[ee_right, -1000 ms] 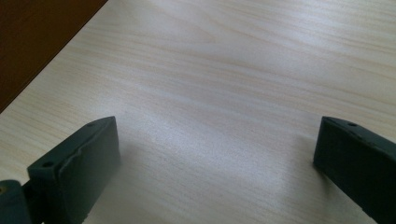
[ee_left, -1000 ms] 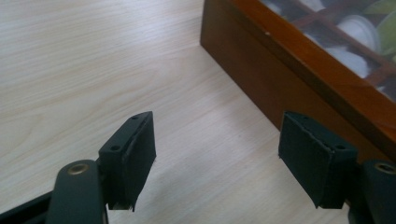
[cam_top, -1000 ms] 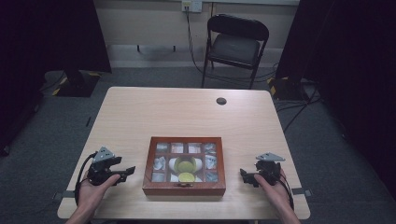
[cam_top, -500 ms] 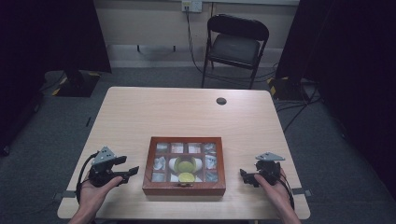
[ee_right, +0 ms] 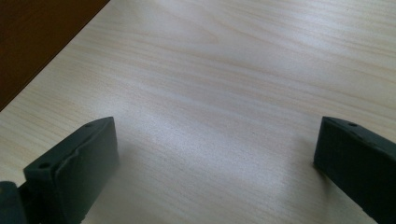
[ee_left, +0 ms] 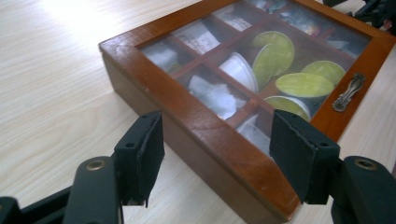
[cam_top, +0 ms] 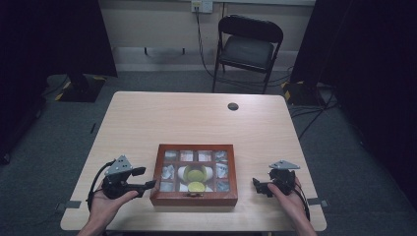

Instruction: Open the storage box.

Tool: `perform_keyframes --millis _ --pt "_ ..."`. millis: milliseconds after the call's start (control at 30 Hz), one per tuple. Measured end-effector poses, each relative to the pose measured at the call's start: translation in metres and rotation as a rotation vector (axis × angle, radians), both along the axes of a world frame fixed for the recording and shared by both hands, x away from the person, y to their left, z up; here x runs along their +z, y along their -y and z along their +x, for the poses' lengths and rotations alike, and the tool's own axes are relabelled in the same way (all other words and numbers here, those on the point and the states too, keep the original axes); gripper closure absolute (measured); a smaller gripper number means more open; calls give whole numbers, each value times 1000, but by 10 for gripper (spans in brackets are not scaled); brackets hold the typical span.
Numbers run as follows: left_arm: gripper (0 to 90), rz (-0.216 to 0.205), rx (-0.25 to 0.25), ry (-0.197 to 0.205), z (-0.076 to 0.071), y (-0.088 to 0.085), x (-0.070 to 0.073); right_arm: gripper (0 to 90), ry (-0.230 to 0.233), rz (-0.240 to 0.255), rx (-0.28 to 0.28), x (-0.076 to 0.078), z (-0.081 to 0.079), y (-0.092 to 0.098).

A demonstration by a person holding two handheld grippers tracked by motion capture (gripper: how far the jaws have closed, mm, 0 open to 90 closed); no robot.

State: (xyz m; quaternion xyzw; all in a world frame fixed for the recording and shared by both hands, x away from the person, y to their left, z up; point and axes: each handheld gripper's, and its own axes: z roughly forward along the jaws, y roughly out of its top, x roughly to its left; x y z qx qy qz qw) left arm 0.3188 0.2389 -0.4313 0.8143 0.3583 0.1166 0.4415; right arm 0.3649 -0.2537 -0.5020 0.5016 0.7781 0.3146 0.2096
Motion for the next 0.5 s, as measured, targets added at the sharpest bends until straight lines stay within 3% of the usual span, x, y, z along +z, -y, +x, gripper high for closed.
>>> perform_keyframes --millis 300,500 --pt "352 -3 -92 27 1 25 12 0 -1 0 0 0 0 0" --pt "355 -31 -152 10 7 47 19 0 -1 0 0 0 0 0"
